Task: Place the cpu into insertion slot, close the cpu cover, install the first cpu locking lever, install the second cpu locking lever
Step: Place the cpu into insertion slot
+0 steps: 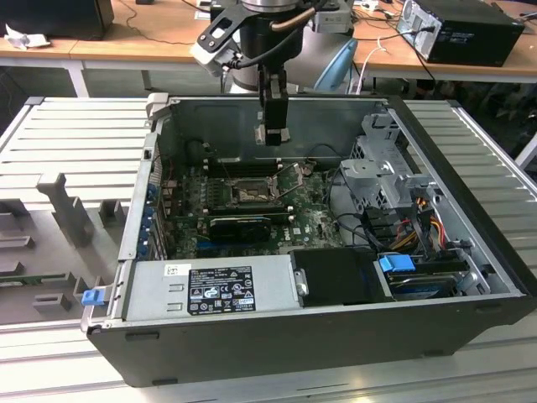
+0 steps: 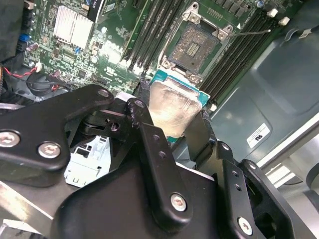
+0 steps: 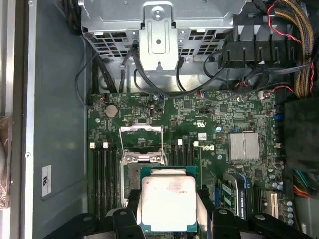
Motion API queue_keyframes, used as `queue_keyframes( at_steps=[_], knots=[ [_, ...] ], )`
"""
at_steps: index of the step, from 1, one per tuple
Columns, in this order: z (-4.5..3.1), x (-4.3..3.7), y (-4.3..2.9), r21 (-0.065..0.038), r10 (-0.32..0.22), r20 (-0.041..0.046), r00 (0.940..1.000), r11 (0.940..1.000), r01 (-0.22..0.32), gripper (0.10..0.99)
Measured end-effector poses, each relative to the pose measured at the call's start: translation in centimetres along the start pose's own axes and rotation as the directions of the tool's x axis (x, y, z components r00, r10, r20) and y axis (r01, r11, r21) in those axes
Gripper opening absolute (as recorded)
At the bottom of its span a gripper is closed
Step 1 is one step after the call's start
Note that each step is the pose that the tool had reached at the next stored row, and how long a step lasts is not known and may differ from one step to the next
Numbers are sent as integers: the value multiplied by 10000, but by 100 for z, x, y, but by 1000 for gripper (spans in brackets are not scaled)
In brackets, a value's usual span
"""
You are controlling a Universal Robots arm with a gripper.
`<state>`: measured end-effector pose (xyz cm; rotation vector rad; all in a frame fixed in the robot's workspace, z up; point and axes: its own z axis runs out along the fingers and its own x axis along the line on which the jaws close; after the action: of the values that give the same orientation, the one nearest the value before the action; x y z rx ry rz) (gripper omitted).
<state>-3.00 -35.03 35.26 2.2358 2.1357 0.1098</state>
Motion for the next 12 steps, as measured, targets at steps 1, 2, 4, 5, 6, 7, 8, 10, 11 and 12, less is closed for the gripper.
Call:
queue_keyframes(
  at_steps=[1,2,4,5,6,7,8,10,11,12],
  knots=[
    [1,0,0,-1,65,6,10000,10000,-65,529],
    [2,0,0,-3,176,15,9998,9998,-176,529],
    [4,0,0,-8,373,31,9993,9993,-373,529],
    [7,0,0,-12,539,44,9985,9985,-539,529],
    [9,0,-1,-15,701,59,9975,9975,-701,529],
    [9,0,-1,-16,771,65,9970,9970,-771,529],
    [9,0,-1,-16,798,68,9968,9968,-798,529],
    [19,0,-2,-18,810,67,9967,9967,-810,529],
    [49,-1,-5,-18,811,67,9967,9967,-811,529],
    [71,-1,-6,-19,811,67,9967,9967,-811,529]
  ],
)
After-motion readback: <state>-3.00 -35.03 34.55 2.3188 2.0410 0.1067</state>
